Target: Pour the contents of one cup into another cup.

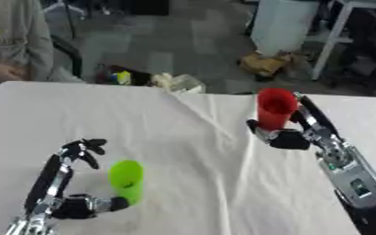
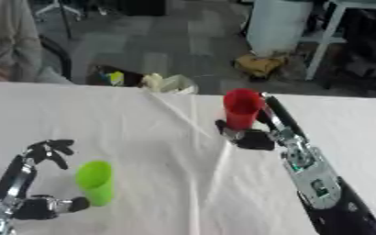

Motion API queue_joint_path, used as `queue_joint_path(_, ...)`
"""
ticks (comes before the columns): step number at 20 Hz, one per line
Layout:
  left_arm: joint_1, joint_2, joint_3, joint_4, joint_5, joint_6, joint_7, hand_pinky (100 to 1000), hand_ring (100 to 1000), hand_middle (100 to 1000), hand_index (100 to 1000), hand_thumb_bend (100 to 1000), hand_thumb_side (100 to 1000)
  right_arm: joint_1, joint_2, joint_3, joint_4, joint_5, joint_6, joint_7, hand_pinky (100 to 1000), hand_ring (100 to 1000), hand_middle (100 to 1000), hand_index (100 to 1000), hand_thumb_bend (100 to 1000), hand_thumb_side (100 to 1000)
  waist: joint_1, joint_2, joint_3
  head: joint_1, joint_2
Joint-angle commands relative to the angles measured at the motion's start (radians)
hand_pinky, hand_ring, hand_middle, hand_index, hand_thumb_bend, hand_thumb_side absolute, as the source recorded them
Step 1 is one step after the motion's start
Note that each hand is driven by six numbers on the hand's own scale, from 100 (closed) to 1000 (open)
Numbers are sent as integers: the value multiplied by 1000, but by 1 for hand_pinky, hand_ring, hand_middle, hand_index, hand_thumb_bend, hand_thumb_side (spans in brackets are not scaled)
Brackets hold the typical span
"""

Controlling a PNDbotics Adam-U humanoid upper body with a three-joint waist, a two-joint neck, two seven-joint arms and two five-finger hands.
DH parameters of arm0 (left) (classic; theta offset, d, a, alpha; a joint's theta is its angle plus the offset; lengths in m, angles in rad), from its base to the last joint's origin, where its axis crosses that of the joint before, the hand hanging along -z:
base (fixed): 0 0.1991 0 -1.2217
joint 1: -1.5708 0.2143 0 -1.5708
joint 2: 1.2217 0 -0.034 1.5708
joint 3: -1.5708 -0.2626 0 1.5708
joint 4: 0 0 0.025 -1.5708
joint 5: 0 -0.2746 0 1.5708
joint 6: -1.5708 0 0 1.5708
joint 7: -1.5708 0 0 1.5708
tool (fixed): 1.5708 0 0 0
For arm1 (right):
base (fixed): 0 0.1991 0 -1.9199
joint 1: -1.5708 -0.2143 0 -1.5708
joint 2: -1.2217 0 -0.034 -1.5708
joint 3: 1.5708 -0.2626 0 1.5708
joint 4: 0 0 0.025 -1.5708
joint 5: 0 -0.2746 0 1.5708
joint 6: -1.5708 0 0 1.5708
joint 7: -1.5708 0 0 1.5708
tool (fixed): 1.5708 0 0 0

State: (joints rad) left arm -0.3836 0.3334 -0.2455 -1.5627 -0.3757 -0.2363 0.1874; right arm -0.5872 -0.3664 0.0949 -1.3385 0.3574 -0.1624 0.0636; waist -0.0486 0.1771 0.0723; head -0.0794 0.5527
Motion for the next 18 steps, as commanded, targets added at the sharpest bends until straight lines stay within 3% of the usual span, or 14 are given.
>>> queue_joint_path(1, -4, 30, 29, -99, 98, 44, -14, 556, 451, 564, 789, 1000, 636, -9, -19, -10, 38, -31, -11, -13, 679, 765, 177, 469, 100, 294, 8, -19, 5, -12, 2)
queue_joint_path(5, -4, 35, 43, -157, 184, 91, -41, 549, 448, 561, 785, 1000, 652, -9, 6, 9, 93, -56, -57, -17, 678, 779, 186, 479, 100, 332, 20, -18, 19, -30, 3)
queue_joint_path(10, -4, 30, 49, -187, 219, 115, -61, 552, 448, 561, 784, 1000, 663, -8, 51, 48, 170, 3, -115, -16, 680, 798, 192, 493, 100, 384, 29, -13, 32, -44, 2)
queue_joint_path(12, -4, 28, 51, -191, 221, 117, -64, 553, 448, 561, 783, 1000, 663, -5, 65, 60, 192, 41, -138, -17, 688, 824, 208, 515, 100, 474, 30, -12, 33, -48, 3)
queue_joint_path(13, -4, 28, 51, -193, 222, 118, -65, 554, 448, 560, 782, 1000, 663, -4, 70, 64, 202, 62, -151, -17, 700, 845, 226, 535, 153, 543, 30, -12, 34, -49, 3)
queue_joint_path(14, -4, 27, 52, -194, 222, 118, -65, 554, 448, 560, 782, 1000, 663, -2, 74, 66, 209, 84, -165, -19, 703, 849, 230, 541, 169, 553, 30, -12, 33, -49, 4)
queue_joint_path(15, -4, 27, 53, -195, 222, 118, -66, 555, 448, 560, 782, 1000, 663, -1, 76, 69, 214, 105, -178, -19, 739, 895, 278, 592, 306, 635, 29, -11, 33, -49, 3)
queue_joint_path(18, -4, 27, 55, -196, 220, 118, -66, 556, 448, 560, 782, 1000, 663, 4, 76, 76, 219, 173, -216, -5, 797, 951, 346, 663, 440, 688, 25, -11, 30, -49, 0)
